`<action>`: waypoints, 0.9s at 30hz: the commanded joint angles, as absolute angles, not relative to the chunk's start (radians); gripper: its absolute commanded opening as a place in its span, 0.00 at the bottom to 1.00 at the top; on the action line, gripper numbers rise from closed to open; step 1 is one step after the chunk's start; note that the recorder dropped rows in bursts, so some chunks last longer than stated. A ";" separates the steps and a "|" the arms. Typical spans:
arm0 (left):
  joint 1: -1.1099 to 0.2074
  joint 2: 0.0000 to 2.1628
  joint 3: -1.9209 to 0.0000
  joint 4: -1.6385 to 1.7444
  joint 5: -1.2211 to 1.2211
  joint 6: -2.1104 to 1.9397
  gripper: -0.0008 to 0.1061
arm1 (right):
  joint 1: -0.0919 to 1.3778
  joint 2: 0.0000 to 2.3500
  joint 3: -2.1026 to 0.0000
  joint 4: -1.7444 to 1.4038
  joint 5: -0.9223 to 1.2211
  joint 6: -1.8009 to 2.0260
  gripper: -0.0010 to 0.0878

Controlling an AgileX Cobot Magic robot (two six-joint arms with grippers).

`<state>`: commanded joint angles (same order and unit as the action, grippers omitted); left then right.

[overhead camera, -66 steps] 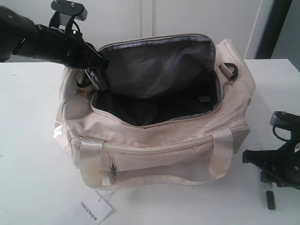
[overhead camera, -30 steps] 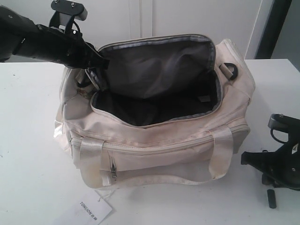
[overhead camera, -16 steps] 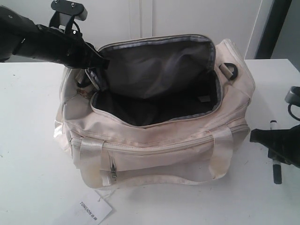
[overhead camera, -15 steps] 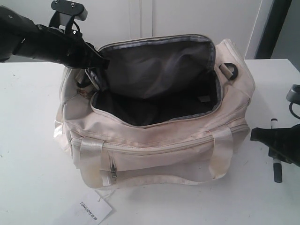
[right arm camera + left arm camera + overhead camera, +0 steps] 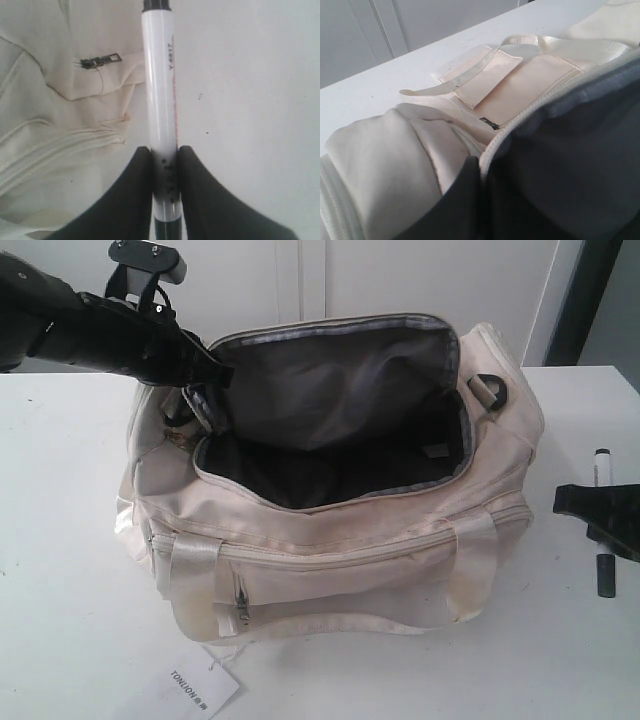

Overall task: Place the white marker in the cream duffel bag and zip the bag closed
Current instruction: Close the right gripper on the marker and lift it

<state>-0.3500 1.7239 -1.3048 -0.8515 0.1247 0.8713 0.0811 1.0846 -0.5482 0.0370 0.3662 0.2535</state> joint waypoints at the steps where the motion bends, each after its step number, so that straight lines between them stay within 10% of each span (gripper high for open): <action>1: -0.350 1.724 -1.305 -0.851 0.125 0.871 0.01 | 0.081 1.085 -0.551 0.037 0.366 0.243 0.01; 27: -0.350 1.724 -1.305 -0.851 0.125 0.871 0.01 | 0.081 1.085 -0.691 0.463 0.359 -0.334 0.01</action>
